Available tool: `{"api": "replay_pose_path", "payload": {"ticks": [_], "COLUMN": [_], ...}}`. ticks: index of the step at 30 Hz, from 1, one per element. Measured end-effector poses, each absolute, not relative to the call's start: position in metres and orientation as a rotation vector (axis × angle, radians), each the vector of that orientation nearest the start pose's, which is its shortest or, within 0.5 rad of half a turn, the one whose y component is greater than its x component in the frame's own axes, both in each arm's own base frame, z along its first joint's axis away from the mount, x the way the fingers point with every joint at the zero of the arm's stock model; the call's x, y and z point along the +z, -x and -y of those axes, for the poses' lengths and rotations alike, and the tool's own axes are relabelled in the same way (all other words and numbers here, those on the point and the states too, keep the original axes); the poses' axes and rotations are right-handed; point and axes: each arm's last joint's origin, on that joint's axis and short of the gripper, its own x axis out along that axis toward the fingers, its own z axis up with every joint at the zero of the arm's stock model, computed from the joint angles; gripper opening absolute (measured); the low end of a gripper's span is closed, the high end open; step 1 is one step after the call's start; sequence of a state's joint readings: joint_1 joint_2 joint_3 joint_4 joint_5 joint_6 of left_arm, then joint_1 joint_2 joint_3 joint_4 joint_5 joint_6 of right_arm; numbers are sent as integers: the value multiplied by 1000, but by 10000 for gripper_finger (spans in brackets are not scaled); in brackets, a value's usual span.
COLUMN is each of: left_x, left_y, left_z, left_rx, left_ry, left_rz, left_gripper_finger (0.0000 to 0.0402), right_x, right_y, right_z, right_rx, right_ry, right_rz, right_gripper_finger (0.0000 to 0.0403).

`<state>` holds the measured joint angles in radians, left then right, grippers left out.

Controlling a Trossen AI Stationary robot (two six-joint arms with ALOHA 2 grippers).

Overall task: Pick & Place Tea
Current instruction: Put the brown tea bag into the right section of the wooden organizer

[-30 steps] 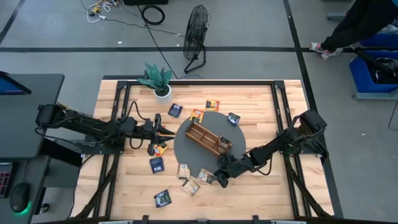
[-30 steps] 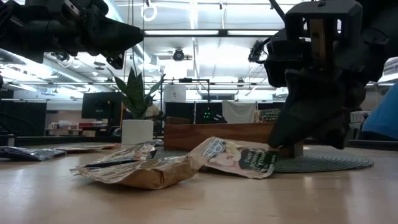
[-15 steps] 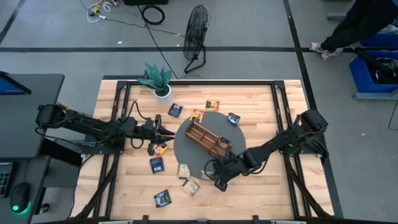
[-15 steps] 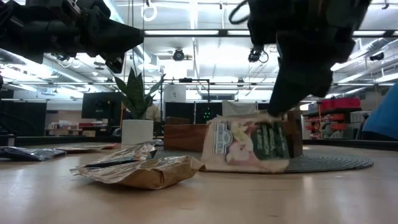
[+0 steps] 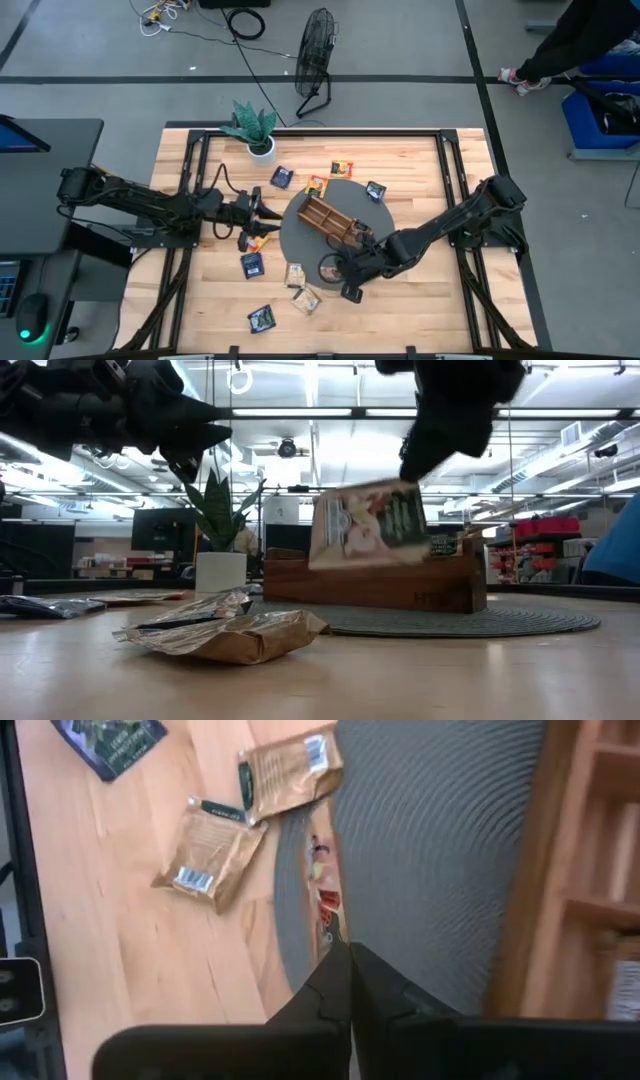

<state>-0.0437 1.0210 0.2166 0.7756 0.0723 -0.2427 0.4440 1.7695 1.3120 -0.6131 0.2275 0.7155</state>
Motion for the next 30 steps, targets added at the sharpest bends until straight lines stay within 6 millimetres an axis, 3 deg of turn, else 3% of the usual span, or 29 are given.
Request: {"api": "replay_pose_path", "payload": {"ticks": [8,21,30], "left_x": [191,189,185], "left_y": [-196,-239,-269], "left_z": [11,15,18], "left_rx": [-109,-141,-188], "left_ry": [226,202,209], "left_rz": [-66,-197,-247], "left_gripper_finger": [206,206,206], "right_x": [245,280,286], "right_y": [-337,-347,-350], "right_z": [-139,-114,-101], "right_rx": [-187,-211,-222], "right_ry": [-225,-144,-126], "right_rz": [-1052,-1062,-1068], "right_gripper_finger": [0,0,0]}}
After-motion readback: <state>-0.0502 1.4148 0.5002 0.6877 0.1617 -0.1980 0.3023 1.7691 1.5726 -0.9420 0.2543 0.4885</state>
